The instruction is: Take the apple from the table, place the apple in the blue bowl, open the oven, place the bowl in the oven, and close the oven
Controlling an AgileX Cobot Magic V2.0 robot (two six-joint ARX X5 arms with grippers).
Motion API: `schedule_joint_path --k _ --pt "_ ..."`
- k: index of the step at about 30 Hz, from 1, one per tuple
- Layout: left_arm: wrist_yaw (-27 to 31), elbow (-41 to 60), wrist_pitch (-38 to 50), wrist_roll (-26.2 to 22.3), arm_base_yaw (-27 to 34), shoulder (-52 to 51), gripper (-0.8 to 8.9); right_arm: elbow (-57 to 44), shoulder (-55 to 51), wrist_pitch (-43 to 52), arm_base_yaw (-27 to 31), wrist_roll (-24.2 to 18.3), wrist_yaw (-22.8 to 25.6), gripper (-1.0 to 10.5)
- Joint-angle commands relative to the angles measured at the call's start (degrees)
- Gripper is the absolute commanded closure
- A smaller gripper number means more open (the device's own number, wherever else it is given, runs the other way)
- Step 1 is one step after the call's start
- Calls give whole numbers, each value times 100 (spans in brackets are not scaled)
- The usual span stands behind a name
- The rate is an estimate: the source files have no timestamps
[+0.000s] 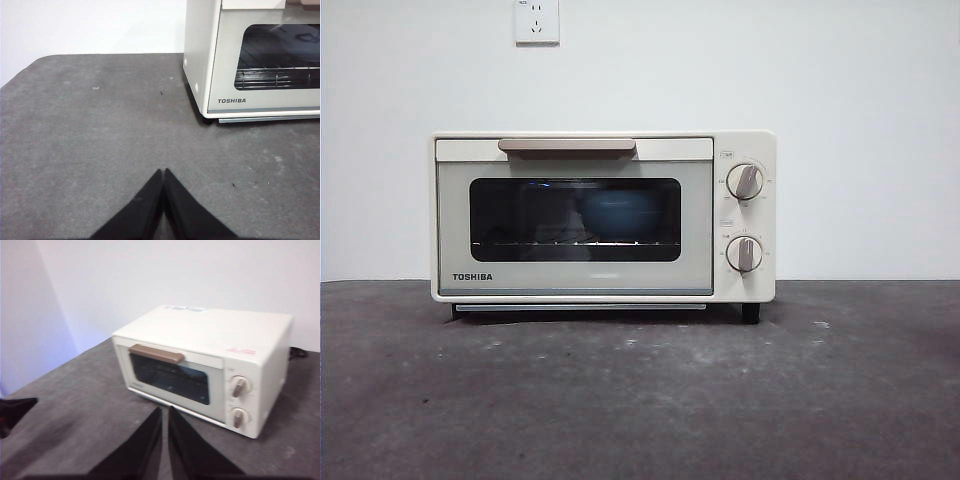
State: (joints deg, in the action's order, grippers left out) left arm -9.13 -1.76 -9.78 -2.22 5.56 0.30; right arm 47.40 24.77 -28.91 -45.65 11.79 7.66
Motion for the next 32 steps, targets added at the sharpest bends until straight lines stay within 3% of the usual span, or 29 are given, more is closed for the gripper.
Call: schedule_joint_path --k 1,5,11,17,25,32 --pt "-7 138 -2 9 15 -11 806 28 -44 76 -20 -227 181 941" --pt "-7 138 0 9 15 -11 806 24 -181 9 520 -682 505 941" --pt "-7 138 -2 9 15 -11 806 -291 -516 0 2273 -1108 -487 941" --pt "-7 138 0 9 15 -11 806 -1364 -1187 844 3633 -1370 -533 941" --pt "-7 138 0 9 15 -11 806 -3217 -1919 2767 4028 -1364 -525 941" --pt "-7 138 0 9 15 -11 806 -4315 -2457 3117 4030 -1353 -420 941"
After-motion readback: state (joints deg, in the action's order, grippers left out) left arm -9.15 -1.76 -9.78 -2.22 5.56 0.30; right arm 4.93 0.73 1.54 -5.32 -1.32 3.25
